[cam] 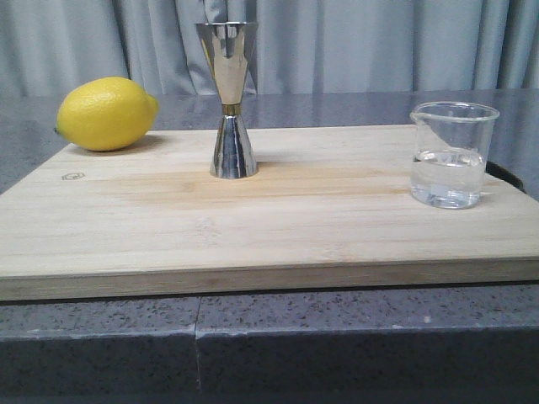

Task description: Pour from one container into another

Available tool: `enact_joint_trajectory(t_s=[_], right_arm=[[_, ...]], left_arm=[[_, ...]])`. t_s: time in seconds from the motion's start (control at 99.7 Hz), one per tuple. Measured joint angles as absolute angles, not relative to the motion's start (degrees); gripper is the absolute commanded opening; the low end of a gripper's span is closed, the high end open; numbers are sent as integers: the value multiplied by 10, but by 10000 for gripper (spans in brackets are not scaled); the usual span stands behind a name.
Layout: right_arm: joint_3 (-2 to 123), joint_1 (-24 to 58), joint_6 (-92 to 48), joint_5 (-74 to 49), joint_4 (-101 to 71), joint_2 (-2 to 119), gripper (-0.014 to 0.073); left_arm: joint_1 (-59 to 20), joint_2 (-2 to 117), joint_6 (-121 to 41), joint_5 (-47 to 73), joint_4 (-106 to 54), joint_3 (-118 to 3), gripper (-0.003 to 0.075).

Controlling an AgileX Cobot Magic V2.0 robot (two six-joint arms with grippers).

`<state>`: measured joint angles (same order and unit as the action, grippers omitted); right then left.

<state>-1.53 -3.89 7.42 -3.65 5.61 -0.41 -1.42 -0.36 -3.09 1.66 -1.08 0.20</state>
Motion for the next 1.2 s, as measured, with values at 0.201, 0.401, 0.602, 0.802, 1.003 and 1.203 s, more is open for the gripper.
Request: enact_joint_trajectory(t_s=[0.201, 0.401, 0.602, 0.802, 1.003, 1.203], right_arm=[[-15, -39, 74, -37, 56, -4, -71], [-15, -39, 74, -37, 56, -4, -71], [-15, -39, 74, -37, 56, -4, -71], [-15, -39, 74, -37, 56, -4, -71], [-15, -39, 74, -31, 63, -4, -71], [-15, -39, 74, -23, 89, -4, -71]], left_arm=[[-14, -4, -31, 17, -11, 2, -19], [-14, -4, -31, 17, -11, 2, -19], [-14, -4, -31, 17, -11, 2, -19], [-14, -4, -31, 17, -11, 2, -19], [-14, -4, -31, 17, -11, 2, -19], [-14, -4, -31, 6, -38, 2, -19]])
